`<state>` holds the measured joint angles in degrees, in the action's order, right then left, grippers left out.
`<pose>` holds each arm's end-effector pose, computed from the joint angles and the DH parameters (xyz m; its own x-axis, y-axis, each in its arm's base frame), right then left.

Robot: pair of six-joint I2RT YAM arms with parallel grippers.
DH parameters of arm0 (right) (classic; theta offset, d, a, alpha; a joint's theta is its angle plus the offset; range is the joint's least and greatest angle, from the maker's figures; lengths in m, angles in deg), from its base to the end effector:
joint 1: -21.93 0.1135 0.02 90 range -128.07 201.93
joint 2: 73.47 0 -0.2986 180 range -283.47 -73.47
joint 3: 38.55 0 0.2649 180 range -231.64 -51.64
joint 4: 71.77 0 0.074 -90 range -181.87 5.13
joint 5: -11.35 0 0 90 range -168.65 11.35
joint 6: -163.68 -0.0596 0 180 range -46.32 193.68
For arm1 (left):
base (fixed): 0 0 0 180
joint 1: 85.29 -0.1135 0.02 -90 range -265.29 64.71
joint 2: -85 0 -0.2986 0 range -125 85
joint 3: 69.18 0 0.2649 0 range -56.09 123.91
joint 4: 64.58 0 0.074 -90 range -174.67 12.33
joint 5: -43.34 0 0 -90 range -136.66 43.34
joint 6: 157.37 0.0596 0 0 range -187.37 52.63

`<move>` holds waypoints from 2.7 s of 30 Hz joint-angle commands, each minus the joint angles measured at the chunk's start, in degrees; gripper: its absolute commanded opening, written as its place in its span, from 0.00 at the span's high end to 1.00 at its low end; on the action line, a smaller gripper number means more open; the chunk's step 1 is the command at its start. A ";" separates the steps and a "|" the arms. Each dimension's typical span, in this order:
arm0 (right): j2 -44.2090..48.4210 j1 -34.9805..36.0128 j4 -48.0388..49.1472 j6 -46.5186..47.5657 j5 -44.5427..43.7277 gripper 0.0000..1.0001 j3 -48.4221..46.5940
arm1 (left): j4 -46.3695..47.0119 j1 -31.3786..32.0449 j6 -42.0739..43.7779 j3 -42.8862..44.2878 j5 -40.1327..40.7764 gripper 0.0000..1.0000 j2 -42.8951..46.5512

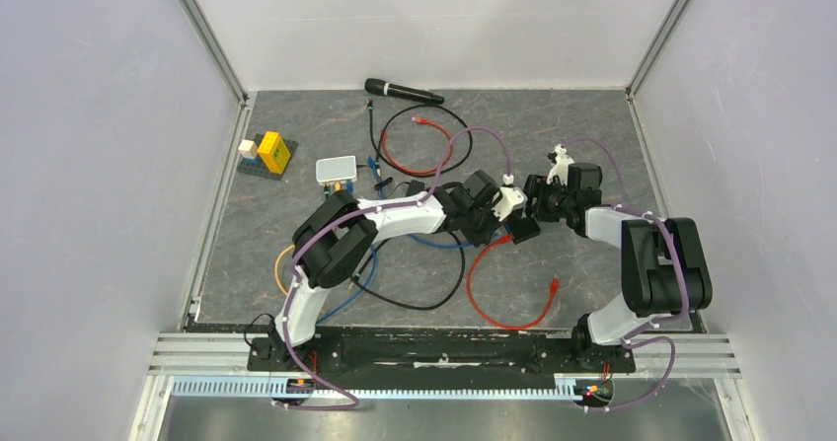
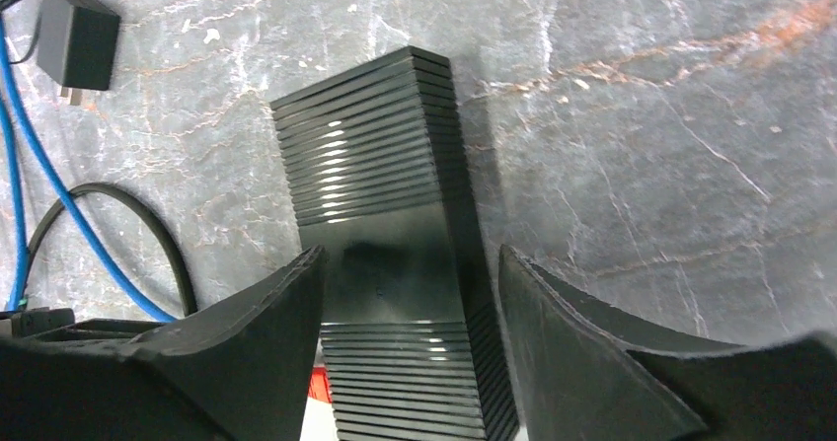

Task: Insert the plug into the switch port
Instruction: Insert the connector into the switch port.

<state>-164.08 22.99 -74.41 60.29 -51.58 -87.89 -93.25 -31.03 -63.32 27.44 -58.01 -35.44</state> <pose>0.3133 0.0329 0.1492 -0.7543 0.1923 -0.6278 -0.1743 0.8632 0.4739 0.2792 -0.4080 0.1589 -0.4010 0.6758 -0.6184 0.8964 0.4288 -0.1127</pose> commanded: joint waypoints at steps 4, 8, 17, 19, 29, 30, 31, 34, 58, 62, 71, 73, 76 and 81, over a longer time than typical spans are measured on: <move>4.05 -0.71 -9.02 2.76 -6.49 0.32 -0.54 | 0.00 0.49 -2.63 3.23 1.33 0.98 -1.85; 3.98 -0.75 -8.96 3.50 -4.07 0.39 0.28 | -3.18 0.48 -3.08 6.95 1.85 0.98 -3.44; 1.72 -0.71 -7.78 5.17 -0.72 0.48 1.51 | -11.87 0.54 -5.56 13.85 0.02 0.98 -6.84; 1.72 -0.71 -7.32 5.19 -0.28 0.50 1.86 | -13.68 0.45 -5.96 15.45 0.24 0.98 -7.88; 1.44 -0.71 -6.36 4.91 2.45 0.54 2.85 | -16.93 0.45 -6.78 18.67 0.17 0.98 -10.53; 1.23 -0.70 -6.34 4.80 2.70 0.54 2.85 | -17.43 0.42 -6.69 18.94 0.57 0.98 -10.75; 1.01 -0.70 -6.33 4.73 2.85 0.54 2.92 | -17.92 0.49 -6.69 19.08 1.16 0.98 -10.94; 0.87 -0.66 -6.35 4.74 2.81 0.54 3.11 | -19.61 0.48 -6.69 19.79 1.87 0.98 -11.43; 1.03 -2.64 -4.68 4.32 5.89 0.50 6.40 | -22.75 0.50 -7.77 23.36 2.72 0.98 -14.53; 0.47 -2.82 -3.74 4.21 7.15 0.53 7.19 | -22.12 0.49 -6.46 21.28 3.42 0.98 -14.19; 0.94 -2.91 -3.08 4.09 7.95 0.54 7.42 | -25.48 0.54 -5.59 22.83 4.14 0.98 -15.01; 1.16 -2.91 -3.08 4.08 7.82 0.54 7.54 | -25.91 0.56 -5.29 22.58 3.85 0.98 -14.59; 1.14 -2.91 -3.08 4.12 7.65 0.54 7.82 | -23.29 0.57 -5.46 19.78 2.59 0.86 -12.68; 1.21 -2.91 -3.08 4.33 7.48 0.54 8.17 | -18.89 0.56 -5.93 16.23 2.43 0.81 -9.63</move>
<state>-161.72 19.30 -71.70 63.33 -43.74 -82.34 -112.54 -30.85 -68.21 47.57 -55.70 -45.61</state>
